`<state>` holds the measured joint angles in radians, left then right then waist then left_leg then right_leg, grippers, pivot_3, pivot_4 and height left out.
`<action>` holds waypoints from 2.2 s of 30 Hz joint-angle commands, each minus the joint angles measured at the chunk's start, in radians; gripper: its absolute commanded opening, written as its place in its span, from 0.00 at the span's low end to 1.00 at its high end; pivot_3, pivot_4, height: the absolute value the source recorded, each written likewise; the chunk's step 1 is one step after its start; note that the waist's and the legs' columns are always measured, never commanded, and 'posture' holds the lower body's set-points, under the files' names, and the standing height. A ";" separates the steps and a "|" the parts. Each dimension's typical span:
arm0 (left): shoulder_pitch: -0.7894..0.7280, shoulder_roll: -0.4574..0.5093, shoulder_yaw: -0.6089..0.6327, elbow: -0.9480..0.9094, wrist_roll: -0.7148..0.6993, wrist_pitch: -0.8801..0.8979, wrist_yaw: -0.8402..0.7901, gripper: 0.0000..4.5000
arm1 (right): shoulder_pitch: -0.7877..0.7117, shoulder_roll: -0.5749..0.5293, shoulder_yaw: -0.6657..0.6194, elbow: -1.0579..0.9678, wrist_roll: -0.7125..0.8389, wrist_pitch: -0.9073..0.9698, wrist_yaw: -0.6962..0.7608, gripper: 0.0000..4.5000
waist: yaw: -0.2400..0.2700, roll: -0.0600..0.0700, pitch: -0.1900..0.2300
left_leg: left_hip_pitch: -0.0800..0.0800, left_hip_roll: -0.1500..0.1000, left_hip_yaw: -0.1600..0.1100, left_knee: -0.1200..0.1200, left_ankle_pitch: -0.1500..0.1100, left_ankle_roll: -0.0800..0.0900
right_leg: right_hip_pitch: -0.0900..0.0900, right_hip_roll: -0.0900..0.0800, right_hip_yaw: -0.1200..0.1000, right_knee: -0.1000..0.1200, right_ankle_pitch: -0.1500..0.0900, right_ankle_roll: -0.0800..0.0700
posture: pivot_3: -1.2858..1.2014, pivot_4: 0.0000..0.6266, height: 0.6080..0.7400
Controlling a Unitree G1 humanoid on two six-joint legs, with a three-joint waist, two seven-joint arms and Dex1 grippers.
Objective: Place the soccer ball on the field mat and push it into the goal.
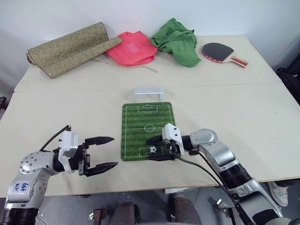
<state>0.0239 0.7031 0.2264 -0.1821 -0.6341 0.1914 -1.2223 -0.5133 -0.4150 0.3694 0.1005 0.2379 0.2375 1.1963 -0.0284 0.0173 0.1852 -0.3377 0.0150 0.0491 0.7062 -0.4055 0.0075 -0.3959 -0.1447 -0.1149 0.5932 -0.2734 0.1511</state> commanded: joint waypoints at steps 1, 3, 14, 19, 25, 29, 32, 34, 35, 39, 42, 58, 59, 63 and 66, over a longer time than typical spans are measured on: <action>0.004 0.009 0.025 -0.024 -0.010 -0.007 0.000 1.00 | 0.014 0.003 -0.028 -0.034 0.038 -0.030 0.032 0.75 | 0.000 0.000 0.000 | 0.000 0.000 0.000 0.000 0.000 0.000 | 0.000 0.000 0.000 0.000 0.000 0.000 | 0.52 0.24 1.00; 0.008 0.008 0.027 -0.024 -0.009 -0.011 -0.001 1.00 | 0.012 0.011 -0.073 -0.044 0.080 -0.060 0.045 0.75 | 0.000 0.000 0.000 | 0.000 0.000 0.000 0.000 0.000 0.000 | 0.000 0.000 0.000 0.000 0.000 0.000 | 0.52 0.24 1.00; 0.011 0.007 0.018 0.047 0.013 -0.061 -0.055 1.00 | 0.139 -0.131 -0.198 -0.227 0.171 -0.105 0.126 0.71 | 0.004 0.000 0.000 | 0.000 0.000 0.000 -0.002 0.000 0.000 | 0.000 0.000 -0.001 -0.001 0.000 0.000 | 0.52 0.24 1.00; -0.017 -0.001 0.012 0.071 0.015 -0.090 -0.074 1.00 | 0.325 -0.214 -0.165 -0.301 0.128 -0.205 0.177 0.39 | 0.007 0.000 0.000 | 0.000 -0.001 0.000 -0.003 0.000 0.000 | 0.000 -0.001 -0.001 -0.002 0.000 0.000 | 0.52 0.24 1.00; -0.039 -0.002 0.012 0.127 0.022 -0.131 -0.106 1.00 | 0.421 -0.225 -0.151 -0.272 0.078 -0.332 0.169 0.01 | 0.001 0.000 0.000 | 0.002 0.000 0.002 -0.003 0.000 0.000 | 0.000 -0.001 0.000 -0.001 0.000 0.000 | 0.52 0.24 1.00; -0.051 -0.004 0.000 0.138 0.027 -0.146 -0.115 1.00 | 0.386 -0.158 -0.119 -0.253 0.065 -0.362 0.123 0.01 | 0.002 0.000 0.000 | 0.002 0.000 0.002 -0.003 0.000 0.000 | 0.000 -0.001 0.001 -0.001 0.000 0.000 | 0.52 0.24 1.00; -0.047 -0.008 -0.005 0.139 0.039 -0.168 -0.113 1.00 | 0.338 -0.109 -0.077 -0.234 0.038 -0.341 0.097 0.01 | 0.001 0.000 0.000 | 0.002 0.000 0.002 -0.003 0.000 0.000 | 0.000 0.000 0.001 -0.001 0.000 0.000 | 0.52 0.24 1.00; -0.037 -0.011 0.001 0.126 0.037 -0.164 -0.096 1.00 | 0.311 -0.086 -0.056 -0.216 0.014 -0.314 0.067 0.01 | 0.001 0.000 0.000 | 0.002 0.000 0.002 -0.003 0.000 0.000 | 0.000 0.000 0.001 -0.001 0.000 0.000 | 0.52 0.24 1.00; -0.035 -0.011 0.003 0.122 0.037 -0.163 -0.091 1.00 | 0.305 -0.083 -0.051 -0.212 0.009 -0.306 0.058 0.01 | 0.003 0.000 0.000 | 0.002 0.000 0.001 -0.003 0.000 0.000 | 0.000 0.000 0.000 -0.001 0.000 0.000 | 0.52 0.24 1.00; -0.003 -0.015 0.006 0.090 0.037 -0.149 -0.061 1.00 | 0.273 -0.078 -0.012 -0.191 -0.029 -0.216 0.030 0.01 | 0.003 0.000 0.000 | 0.001 0.000 0.000 -0.003 0.000 0.000 | 0.000 0.000 0.000 -0.001 0.000 0.000 | 0.52 0.24 1.00; 0.010 -0.021 0.006 0.076 0.042 -0.153 -0.040 1.00 | 0.241 -0.057 0.001 -0.180 -0.040 -0.213 0.014 0.01 | 0.002 0.000 0.000 | 0.001 0.000 0.000 -0.003 0.000 0.000 | 0.000 0.000 -0.001 -0.001 0.000 0.000 | 0.52 0.24 1.00; 0.012 -0.095 0.056 0.042 0.005 -0.050 0.186 1.00 | -0.154 0.053 -0.131 0.167 -0.059 -0.139 -0.156 0.01 | 0.000 0.000 0.000 | 0.001 0.000 -0.002 -0.004 0.000 0.000 | 0.000 -0.001 -0.003 0.000 -0.001 -0.002 | 0.52 0.24 1.00; 0.001 -0.111 0.068 0.043 0.000 -0.040 0.227 1.00 | -0.146 0.051 -0.130 0.150 -0.055 -0.130 -0.151 0.01 | 0.000 0.000 0.000 | 0.001 0.000 -0.002 -0.005 0.000 0.000 | 0.000 -0.001 -0.003 0.000 -0.001 -0.002 | 0.52 0.24 1.00; -0.013 -0.158 0.089 0.026 0.030 -0.032 0.341 1.00 | -0.038 0.007 -0.138 0.013 -0.020 -0.094 -0.114 0.01 | -0.001 0.000 0.000 | 0.000 -0.001 -0.004 -0.005 0.000 0.000 | 0.000 -0.002 -0.006 -0.001 -0.001 -0.002 | 0.52 0.24 1.00; 0.008 -0.151 0.077 0.005 0.039 -0.035 0.333 1.00 | 0.077 -0.055 -0.191 -0.085 0.045 -0.122 -0.060 0.01 | 0.001 0.000 0.000 | 0.000 -0.001 -0.003 -0.006 0.000 0.000 | 0.000 -0.002 -0.006 -0.002 -0.001 -0.002 | 0.52 0.24 1.00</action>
<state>0.0199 0.5474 0.2968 -0.1392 -0.5996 0.1643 -0.8890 -0.4680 -0.4409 0.2349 0.0940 0.2261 0.1352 1.1054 -0.0274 0.0168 0.1855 -0.3381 0.0139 0.0456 0.7005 -0.4054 0.0071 -0.3958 -0.1467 -0.1215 0.5918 -0.2745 0.1492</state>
